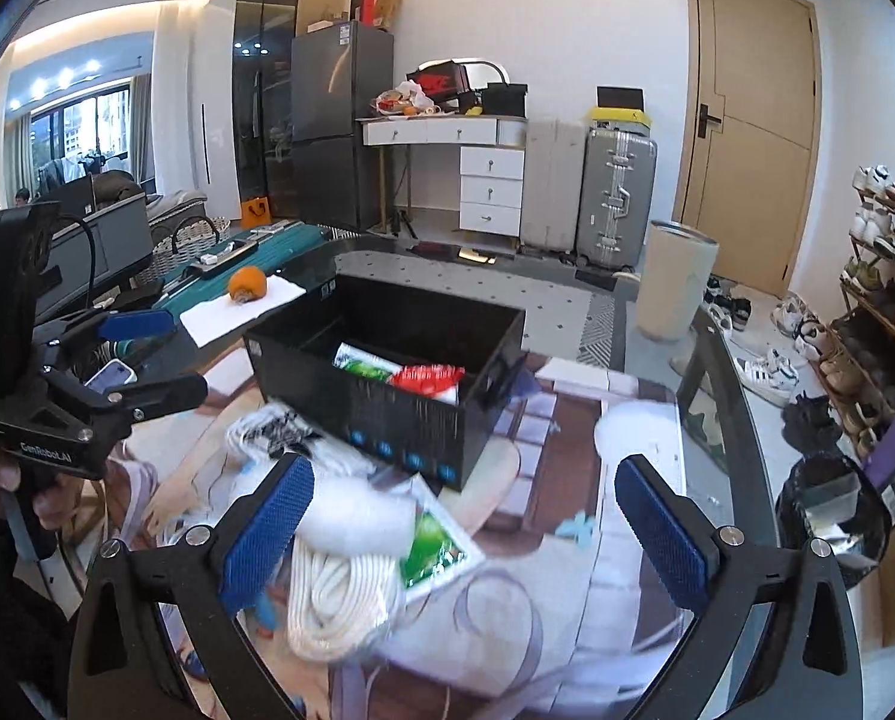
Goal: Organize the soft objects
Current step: 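Withdraw both tools from the box back toward the pile, then close the left gripper on the bundled white cable, then close the right gripper on the bagged white rope coil while the left holds the cable, then carry the white cable and the rope coil over the black box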
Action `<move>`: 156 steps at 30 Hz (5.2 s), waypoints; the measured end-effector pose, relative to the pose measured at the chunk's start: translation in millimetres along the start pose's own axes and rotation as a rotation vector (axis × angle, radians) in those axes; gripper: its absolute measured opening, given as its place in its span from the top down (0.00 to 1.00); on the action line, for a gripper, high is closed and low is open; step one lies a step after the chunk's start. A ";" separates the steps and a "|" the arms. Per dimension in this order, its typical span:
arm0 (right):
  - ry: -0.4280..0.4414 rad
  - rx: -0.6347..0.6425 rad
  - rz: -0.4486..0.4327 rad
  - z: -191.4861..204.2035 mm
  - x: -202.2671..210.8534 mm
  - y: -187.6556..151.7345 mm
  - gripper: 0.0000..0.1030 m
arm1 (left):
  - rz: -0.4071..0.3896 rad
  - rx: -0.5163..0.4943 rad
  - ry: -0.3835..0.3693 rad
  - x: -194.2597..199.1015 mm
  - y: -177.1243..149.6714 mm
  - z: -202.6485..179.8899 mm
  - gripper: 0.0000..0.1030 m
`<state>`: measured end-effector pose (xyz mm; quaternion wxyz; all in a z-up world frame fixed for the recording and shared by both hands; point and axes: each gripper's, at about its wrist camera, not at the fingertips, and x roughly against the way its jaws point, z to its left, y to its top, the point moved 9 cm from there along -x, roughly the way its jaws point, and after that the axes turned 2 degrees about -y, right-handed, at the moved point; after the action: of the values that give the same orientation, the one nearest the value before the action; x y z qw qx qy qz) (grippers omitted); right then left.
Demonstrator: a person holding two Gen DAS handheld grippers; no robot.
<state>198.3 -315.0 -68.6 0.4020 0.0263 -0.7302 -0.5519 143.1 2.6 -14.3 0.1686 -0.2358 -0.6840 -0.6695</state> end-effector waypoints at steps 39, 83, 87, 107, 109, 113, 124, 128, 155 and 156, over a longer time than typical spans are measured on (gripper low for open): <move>0.002 -0.014 0.096 0.9 -22.6 -29.6 0.01 | 0.150 -0.129 -0.211 -1.8 -55.6 -61.5 0.00; 0.084 0.024 0.202 32.0 -44.5 -51.8 0.01 | 0.115 -0.027 -0.295 9.8 -42.1 -48.0 0.74; 0.081 0.046 0.228 41.6 -50.1 -58.3 0.01 | 0.112 -0.020 -0.282 8.2 -39.8 -43.5 0.74; 0.101 0.141 0.267 63.7 -54.9 -70.3 0.45 | 0.138 -0.010 -0.258 -1.8 -46.9 -42.8 0.74; 0.116 0.140 0.265 63.3 -53.4 -69.4 0.49 | 0.139 -0.011 -0.257 -2.3 -47.0 -43.4 0.74; 0.134 0.136 0.261 59.2 -49.5 -71.5 0.56 | 0.130 -0.013 -0.257 -0.8 -44.8 -42.5 0.74; 0.119 0.141 0.212 43.7 -22.5 -65.8 0.58 | 0.111 -0.002 -0.240 2.8 -40.0 -35.0 0.74; 0.105 0.119 0.174 34.2 -11.2 -59.3 0.58 | 0.100 -0.003 -0.236 7.8 -37.6 -34.7 0.74; 0.062 0.046 0.003 28.6 8.9 -14.8 0.58 | 0.002 0.034 -0.237 29.6 0.2 -26.3 0.74; 0.062 0.046 -0.002 29.0 9.0 -12.7 0.58 | 0.000 0.037 -0.237 29.4 2.5 -25.7 0.74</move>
<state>169.2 -301.6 -76.0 0.4230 0.0534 -0.7299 -0.5344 117.8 -20.1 5.1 0.0910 -0.3101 -0.7114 -0.6241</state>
